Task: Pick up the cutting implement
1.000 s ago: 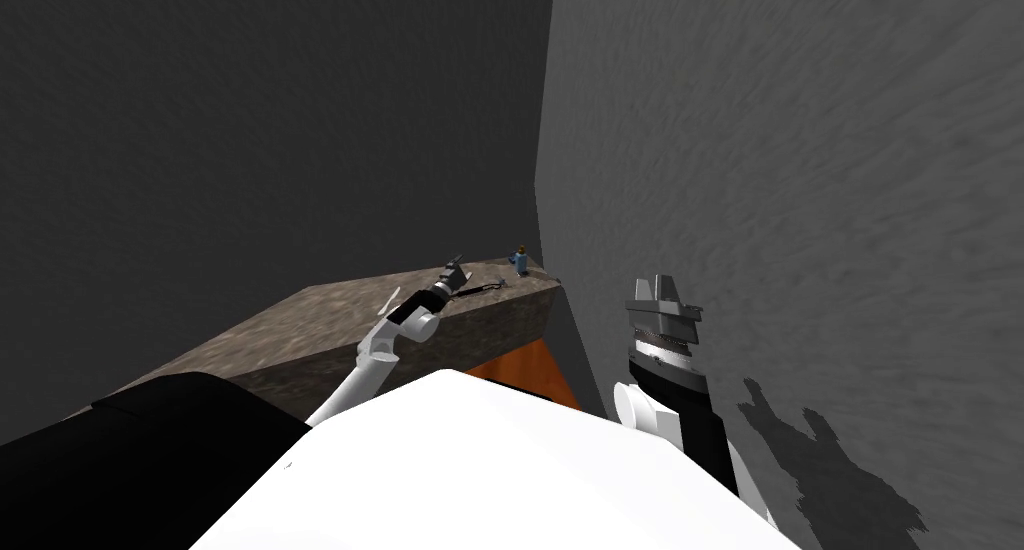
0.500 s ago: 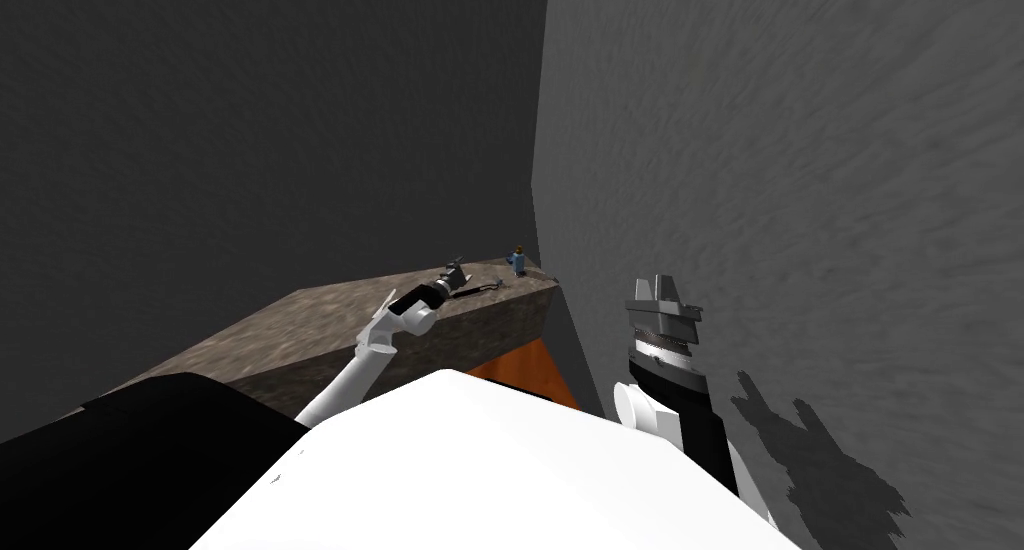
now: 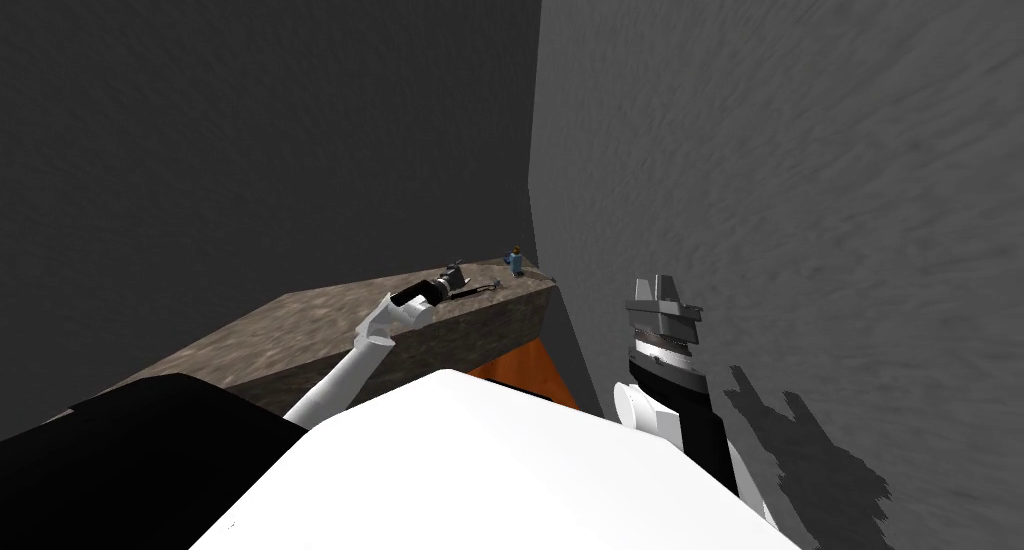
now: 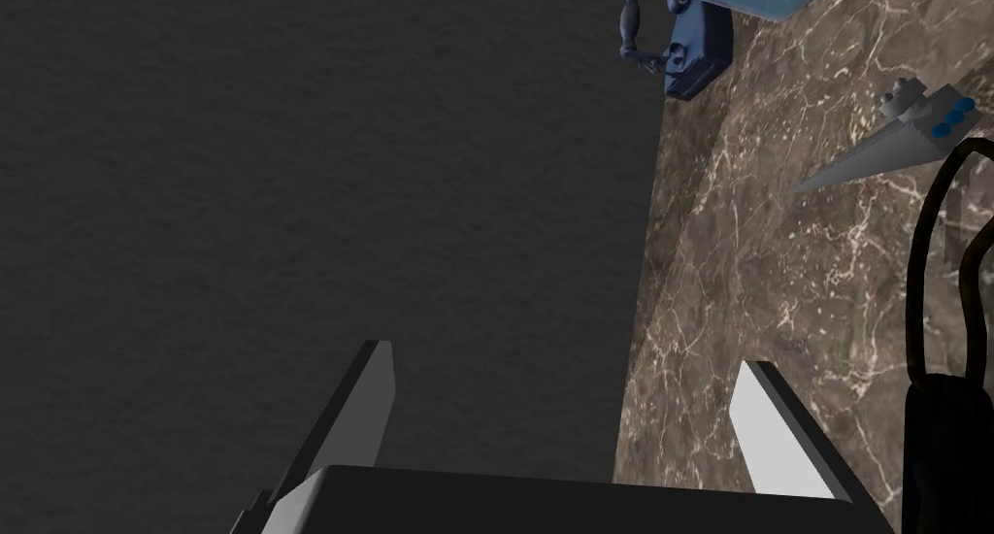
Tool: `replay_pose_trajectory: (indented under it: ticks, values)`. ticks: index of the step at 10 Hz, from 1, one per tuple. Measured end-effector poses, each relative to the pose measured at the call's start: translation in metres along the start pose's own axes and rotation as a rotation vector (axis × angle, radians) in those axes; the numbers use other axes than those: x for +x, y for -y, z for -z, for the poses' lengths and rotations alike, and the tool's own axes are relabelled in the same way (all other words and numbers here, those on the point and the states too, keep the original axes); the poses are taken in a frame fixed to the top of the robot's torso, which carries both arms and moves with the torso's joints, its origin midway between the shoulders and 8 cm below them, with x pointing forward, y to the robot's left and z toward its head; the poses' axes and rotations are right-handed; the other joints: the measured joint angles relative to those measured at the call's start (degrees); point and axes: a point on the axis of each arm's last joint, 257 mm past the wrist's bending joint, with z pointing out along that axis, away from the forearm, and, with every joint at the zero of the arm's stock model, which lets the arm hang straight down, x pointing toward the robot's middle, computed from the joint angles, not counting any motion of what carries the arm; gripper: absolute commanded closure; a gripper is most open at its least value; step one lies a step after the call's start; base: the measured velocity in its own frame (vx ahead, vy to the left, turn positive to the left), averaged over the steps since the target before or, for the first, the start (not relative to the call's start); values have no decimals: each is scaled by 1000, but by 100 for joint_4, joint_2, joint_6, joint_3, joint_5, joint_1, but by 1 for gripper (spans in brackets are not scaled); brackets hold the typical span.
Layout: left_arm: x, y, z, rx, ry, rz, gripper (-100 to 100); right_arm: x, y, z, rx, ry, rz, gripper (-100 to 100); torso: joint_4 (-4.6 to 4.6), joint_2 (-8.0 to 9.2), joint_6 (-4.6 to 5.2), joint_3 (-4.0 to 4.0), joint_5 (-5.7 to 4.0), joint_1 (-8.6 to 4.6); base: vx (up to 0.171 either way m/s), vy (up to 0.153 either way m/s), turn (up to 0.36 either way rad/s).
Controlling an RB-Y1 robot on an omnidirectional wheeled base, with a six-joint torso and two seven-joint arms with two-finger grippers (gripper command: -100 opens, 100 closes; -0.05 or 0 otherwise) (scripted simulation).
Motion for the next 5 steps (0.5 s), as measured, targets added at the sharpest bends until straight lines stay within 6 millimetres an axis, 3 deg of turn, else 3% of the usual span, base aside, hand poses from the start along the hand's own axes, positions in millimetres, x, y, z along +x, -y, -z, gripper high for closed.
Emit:
replay_pose_trajectory:
  ticks: [5]
  values:
    - [-22, -21, -6, -121, 51, 52, -100, 0, 0, 0, 0, 0, 0, 0, -1, -3, 0, -2, 0, 1, 14, 1, -32]
